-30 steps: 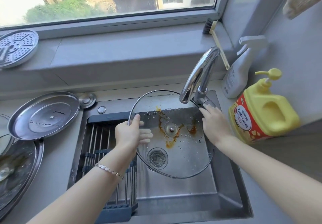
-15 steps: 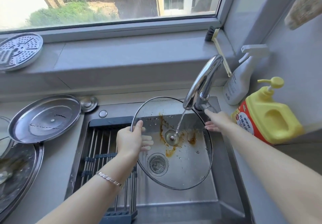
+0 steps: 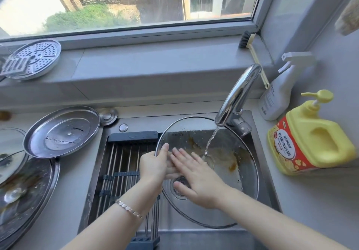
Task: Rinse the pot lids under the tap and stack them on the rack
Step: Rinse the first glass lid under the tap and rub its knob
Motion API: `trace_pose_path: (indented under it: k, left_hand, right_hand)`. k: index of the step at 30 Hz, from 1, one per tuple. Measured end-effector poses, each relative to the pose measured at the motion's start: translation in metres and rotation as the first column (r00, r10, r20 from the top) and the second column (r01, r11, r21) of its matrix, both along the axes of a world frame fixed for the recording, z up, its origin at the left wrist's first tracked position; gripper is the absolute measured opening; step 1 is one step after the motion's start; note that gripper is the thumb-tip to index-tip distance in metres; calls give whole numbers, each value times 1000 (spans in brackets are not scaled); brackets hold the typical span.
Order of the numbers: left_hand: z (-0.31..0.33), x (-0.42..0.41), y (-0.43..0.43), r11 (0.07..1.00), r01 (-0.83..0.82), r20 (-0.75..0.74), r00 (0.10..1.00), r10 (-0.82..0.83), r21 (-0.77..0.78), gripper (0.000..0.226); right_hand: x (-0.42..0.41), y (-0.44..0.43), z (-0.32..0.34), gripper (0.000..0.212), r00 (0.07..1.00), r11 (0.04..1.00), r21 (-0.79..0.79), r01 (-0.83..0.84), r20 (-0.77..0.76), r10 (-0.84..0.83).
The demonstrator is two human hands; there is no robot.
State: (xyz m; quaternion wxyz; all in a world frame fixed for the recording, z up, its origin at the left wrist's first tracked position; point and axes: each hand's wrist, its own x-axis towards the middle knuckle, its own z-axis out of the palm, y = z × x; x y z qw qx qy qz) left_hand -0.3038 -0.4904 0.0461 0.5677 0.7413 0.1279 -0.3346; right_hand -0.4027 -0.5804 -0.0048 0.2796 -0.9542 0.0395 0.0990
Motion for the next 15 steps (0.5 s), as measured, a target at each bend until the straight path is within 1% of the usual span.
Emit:
trace_pose_path:
  k: [1, 3, 4, 5, 7, 8, 9, 10, 11, 13, 14, 15]
  left_hand:
    - [0, -2, 4, 1000, 2, -11, 1000, -3, -7, 30]
    - [2, -5, 11, 1000, -3, -33, 999, 2, -26, 31]
    - [2, -6, 12, 999, -9, -37, 999, 7, -37, 31]
    - [2, -7, 13, 999, -14, -31, 999, 13, -45, 32]
    - [3, -10, 13, 998, -23, -4, 1000, 23, -57, 31]
    - [3, -12, 13, 997, -28, 9, 1000, 29, -65, 30]
    - [3, -13, 13, 997, -32, 16, 999, 34, -75, 30]
    - [4, -13, 14, 996, -38, 15, 999, 40, -86, 31]
    - [5, -13, 15, 994, -48, 14, 999, 50, -98, 32]
    - [5, -11, 19, 991, -70, 30, 997, 74, -114, 32]
    - [5, -10, 21, 990, -83, 42, 995, 89, -118, 32]
    - [5, -10, 22, 987, -99, 50, 993, 106, -123, 32]
  right_hand:
    - [2, -16, -5, 85, 998, 997, -53, 61, -17, -62]
    - [0, -49, -9, 91, 956, 940, -192, 281, -36, -293]
    - [-2, -53, -9, 93, 938, 918, -223, 329, -39, -345]
    - [-3, -45, -6, 92, 950, 932, -210, 297, -39, -311]
    - [-8, -12, -5, 85, 994, 981, -166, 104, 40, -99]
    - [-12, 0, -3, 81, 995, 985, -169, 44, 101, -27]
    - [-13, 0, -1, 80, 992, 985, -172, 35, 128, -13]
    - [-13, -10, 0, 80, 992, 980, -178, 83, 113, -64]
    - [-13, -24, -1, 82, 982, 966, -183, 184, 85, -171]
    - [-19, -42, 5, 89, 936, 905, -241, 351, 72, -344]
    - [-21, -37, 8, 89, 937, 904, -253, 345, 43, -346]
    - [-23, -26, 9, 88, 957, 923, -259, 284, 25, -288]
